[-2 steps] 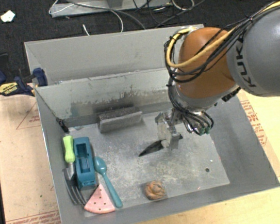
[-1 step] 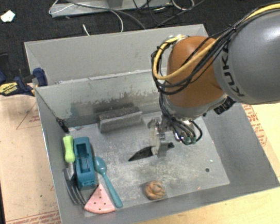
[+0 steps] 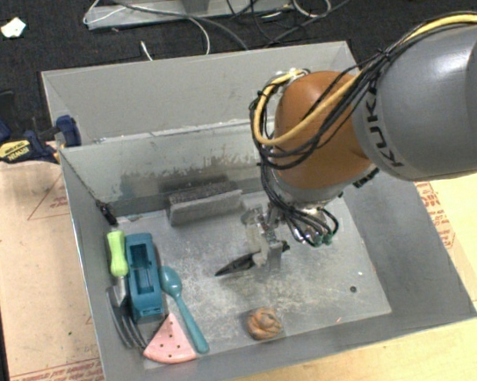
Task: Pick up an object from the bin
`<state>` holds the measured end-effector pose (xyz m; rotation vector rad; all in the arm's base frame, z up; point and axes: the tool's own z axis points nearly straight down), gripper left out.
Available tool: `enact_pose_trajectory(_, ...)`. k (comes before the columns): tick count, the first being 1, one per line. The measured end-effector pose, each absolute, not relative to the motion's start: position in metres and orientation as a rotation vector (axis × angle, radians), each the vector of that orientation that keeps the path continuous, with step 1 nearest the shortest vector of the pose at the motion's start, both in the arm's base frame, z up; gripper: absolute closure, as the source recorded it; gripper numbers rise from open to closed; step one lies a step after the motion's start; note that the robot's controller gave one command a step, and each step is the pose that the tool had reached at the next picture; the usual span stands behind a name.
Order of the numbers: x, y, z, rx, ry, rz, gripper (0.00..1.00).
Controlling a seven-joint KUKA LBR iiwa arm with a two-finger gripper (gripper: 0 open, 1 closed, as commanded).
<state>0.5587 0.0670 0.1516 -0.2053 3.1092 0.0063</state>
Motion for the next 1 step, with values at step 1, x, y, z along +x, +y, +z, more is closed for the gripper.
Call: enact_pose_trajectory(1,0.5555,0.0675,0.2111,-0.065,3.122,0.009,1.0)
